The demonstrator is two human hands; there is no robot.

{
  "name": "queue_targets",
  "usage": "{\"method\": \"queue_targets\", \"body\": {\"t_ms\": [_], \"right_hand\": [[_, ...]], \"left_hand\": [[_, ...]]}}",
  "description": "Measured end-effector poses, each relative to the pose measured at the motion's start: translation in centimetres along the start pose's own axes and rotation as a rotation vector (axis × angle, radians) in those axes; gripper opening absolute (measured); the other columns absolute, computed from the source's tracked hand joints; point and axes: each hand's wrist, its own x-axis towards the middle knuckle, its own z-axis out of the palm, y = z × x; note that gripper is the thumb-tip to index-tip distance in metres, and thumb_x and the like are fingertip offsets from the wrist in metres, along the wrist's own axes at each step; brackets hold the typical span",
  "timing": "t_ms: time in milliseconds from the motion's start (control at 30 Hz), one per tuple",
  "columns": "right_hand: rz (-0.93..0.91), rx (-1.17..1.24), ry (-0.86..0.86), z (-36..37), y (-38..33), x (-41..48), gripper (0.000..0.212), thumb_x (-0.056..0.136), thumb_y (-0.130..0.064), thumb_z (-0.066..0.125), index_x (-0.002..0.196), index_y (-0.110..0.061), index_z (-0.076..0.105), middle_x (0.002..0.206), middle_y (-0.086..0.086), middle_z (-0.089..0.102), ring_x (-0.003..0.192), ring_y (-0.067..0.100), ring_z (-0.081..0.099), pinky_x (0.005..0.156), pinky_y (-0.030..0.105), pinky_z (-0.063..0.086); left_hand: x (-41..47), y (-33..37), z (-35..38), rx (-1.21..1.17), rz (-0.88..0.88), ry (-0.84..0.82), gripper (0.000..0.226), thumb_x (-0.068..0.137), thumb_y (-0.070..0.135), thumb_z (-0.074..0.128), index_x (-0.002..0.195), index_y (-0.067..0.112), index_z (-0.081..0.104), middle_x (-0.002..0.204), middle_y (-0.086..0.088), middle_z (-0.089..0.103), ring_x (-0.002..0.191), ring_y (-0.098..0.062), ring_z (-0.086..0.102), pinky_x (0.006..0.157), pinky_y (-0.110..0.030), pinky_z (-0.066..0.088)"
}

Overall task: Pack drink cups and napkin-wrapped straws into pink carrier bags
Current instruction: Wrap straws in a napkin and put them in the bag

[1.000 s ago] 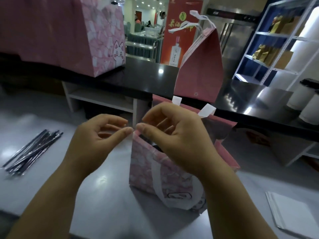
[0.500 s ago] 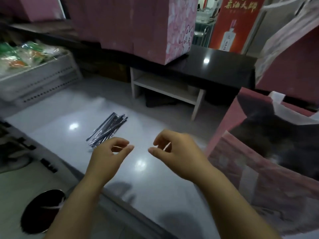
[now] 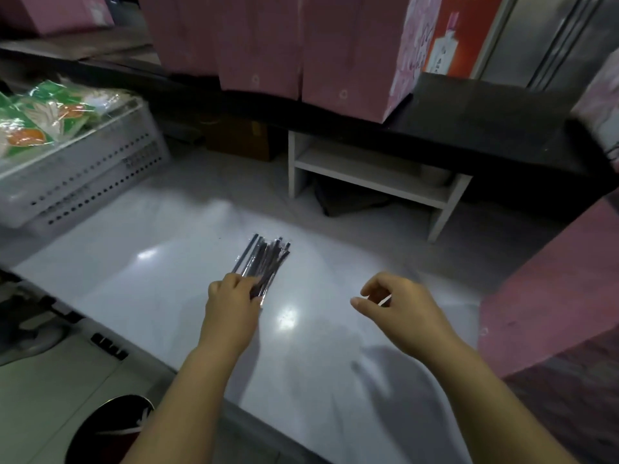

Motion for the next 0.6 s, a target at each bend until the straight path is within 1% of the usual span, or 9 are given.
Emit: {"method": "queue_targets", "body": {"t_ms": [100,233,367,500,600], "right_hand": [[0.021,-0.022,-0.002,0.4,-0.3,0.4,0.018,0.084,-0.047,0.064,0.091,-0.031,0.061,0.085,-0.015,0.062,0.078,0.005,0.059,0.073,0.031,0.053],[0.038,-0.008,0.017,0.6,-0.9,0.7,0.017,0.084,-0.046,0.065,0.09,-0.03,0.061,0.085,-0.015,0.062,0.078,0.006,0.059,0.073,0.031,0.053],[0.038,-0.002,0.013,1.0,-1.4,0.8,0.017,0.084,-0.045,0.065,0.09,-0.03,0.062,0.085,-0.014,0.062,0.078,0.005,0.059,0.071,0.029,0.052],[0.036,-0.003,0.011,1.3,-1.7,0.6,0.018,0.084,-0.045,0.066,0.09,-0.03,0.062,0.085,-0.014,0.062,0.078,0.005,0.059,0.07,0.029,0.052],[0.028,-0.001,0.017,1.3,-1.8,0.3,0.017,0.083,-0.046,0.066,0.089,-0.03,0.062,0.084,-0.014,0.062,0.078,0.005,0.059,0.069,0.028,0.051]], "left_hand": [[0.7,-0.6,0.1,0.001,0.002,0.011,0.027,0.09,0.016,0.058,0.115,0.01,0.062,0.114,-0.01,0.053,0.101,-0.031,0.048,0.084,-0.04,0.044],[1.8,-0.7,-0.6,-0.056,-0.015,0.015,0.018,0.089,0.017,0.058,0.104,0.011,0.067,0.105,-0.009,0.056,0.092,-0.029,0.055,0.073,-0.032,0.043],[2.2,-0.8,-1.0,-0.056,-0.043,0.029,0.017,0.092,0.018,0.054,0.101,0.014,0.068,0.098,-0.009,0.062,0.087,-0.028,0.058,0.072,-0.035,0.047],[2.1,-1.0,-1.1,0.002,-0.064,0.035,0.018,0.092,0.014,0.05,0.1,0.008,0.066,0.094,-0.011,0.063,0.084,-0.031,0.058,0.065,-0.032,0.041],[1.9,-0.9,-1.5,-0.054,-0.096,0.041,0.019,0.087,0.006,0.052,0.1,0.005,0.065,0.096,-0.014,0.064,0.086,-0.033,0.058,0.069,-0.036,0.046]]}}
